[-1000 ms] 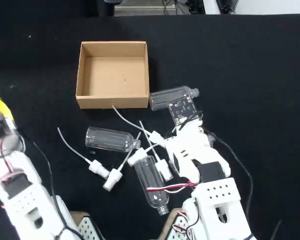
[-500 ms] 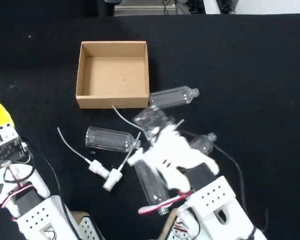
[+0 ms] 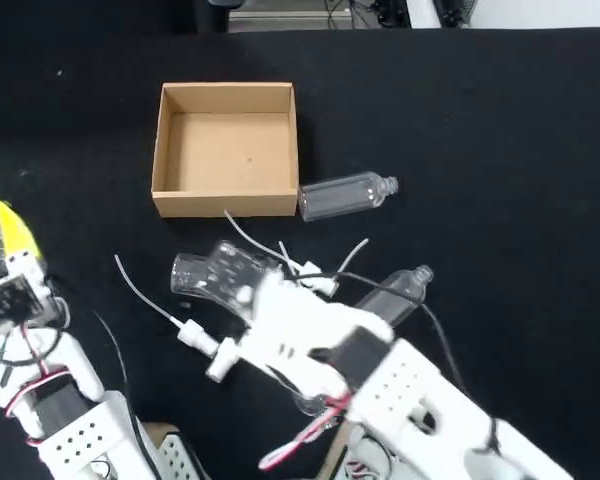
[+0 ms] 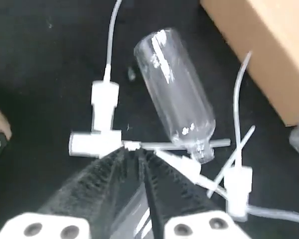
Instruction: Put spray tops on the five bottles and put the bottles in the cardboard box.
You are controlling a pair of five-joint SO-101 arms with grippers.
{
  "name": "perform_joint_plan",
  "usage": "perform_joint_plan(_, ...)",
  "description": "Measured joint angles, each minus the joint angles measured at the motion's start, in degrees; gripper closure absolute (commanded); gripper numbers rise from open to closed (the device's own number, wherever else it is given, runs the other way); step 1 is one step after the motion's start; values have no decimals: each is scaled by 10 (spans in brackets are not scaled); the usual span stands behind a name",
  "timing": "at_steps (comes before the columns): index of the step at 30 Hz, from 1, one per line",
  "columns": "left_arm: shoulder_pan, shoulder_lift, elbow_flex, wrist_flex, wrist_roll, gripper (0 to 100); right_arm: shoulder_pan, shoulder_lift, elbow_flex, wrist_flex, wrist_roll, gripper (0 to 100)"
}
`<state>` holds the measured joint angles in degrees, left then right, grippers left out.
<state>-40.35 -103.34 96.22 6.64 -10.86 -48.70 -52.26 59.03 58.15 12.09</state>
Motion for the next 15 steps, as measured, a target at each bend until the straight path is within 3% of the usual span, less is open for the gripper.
perform_joint_plan(3,13,0,0,81,53,971,-25,95,-52,-1,-1,982)
perform_joint_plan(7,15,0,0,113,82,971,-57,217,-95,-4,-12,974)
perform_joint_plan(13,18,0,0,142,127,971,-70,341,-136,-48,-76,781)
perform_joint_plan(15,18,0,0,146,133,971,-70,367,-153,-52,-82,771)
